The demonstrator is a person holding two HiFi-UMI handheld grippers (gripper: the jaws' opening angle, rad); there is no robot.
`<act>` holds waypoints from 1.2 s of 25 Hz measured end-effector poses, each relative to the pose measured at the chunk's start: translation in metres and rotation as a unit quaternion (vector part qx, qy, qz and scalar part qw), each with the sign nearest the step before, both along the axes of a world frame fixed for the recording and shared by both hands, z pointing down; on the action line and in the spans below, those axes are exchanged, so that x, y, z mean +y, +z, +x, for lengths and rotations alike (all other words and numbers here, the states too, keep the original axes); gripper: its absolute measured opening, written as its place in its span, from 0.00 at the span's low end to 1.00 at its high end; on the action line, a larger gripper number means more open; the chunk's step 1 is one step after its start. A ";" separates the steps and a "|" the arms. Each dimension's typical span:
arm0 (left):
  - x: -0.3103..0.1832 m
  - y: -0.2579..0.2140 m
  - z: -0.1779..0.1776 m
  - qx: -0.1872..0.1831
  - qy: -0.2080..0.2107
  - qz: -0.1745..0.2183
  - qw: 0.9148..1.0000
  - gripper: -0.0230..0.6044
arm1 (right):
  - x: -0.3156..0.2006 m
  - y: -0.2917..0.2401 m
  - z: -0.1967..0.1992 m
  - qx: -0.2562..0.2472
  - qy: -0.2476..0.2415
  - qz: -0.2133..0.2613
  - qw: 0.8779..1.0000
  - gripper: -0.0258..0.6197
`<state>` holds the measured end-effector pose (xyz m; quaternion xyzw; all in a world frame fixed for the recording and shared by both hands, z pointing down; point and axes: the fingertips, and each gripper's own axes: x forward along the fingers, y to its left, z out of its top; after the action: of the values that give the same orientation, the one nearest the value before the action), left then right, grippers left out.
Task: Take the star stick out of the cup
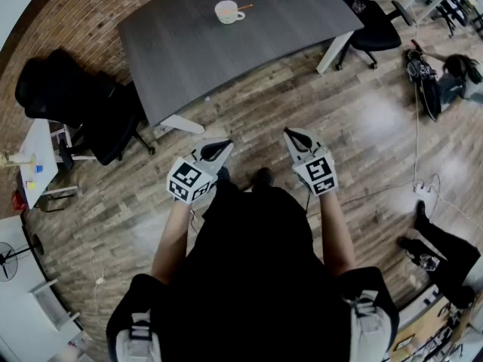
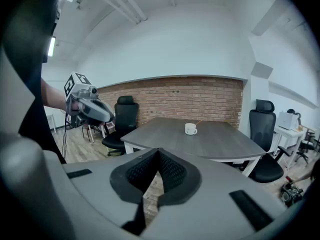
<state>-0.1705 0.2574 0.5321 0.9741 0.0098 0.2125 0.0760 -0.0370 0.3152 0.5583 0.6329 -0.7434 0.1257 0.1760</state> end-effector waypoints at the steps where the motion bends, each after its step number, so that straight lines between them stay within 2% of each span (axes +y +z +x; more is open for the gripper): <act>1: 0.004 -0.003 0.000 0.003 0.003 0.002 1.000 0.04 | 0.006 0.001 -0.006 -0.004 0.002 -0.002 1.000 0.04; 4: 0.013 -0.006 -0.002 0.011 0.009 0.004 1.000 0.04 | 0.019 0.006 -0.020 -0.007 0.002 -0.007 1.000 0.04; 11: 0.020 0.009 -0.026 -0.002 0.007 -0.013 1.000 0.04 | 0.017 0.004 -0.026 0.011 -0.008 -0.009 1.000 0.04; 16: 0.015 0.004 -0.024 0.012 -0.007 -0.012 1.000 0.04 | 0.011 0.000 -0.028 0.005 -0.011 -0.002 1.000 0.04; 30: 0.011 -0.005 -0.018 0.018 -0.033 -0.004 0.999 0.04 | -0.003 -0.010 -0.021 0.005 -0.032 0.004 0.999 0.04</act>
<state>-0.1880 0.2684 0.5273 0.9773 -0.0197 0.1920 0.0869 -0.0584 0.3118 0.5487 0.6098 -0.7631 0.1143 0.1810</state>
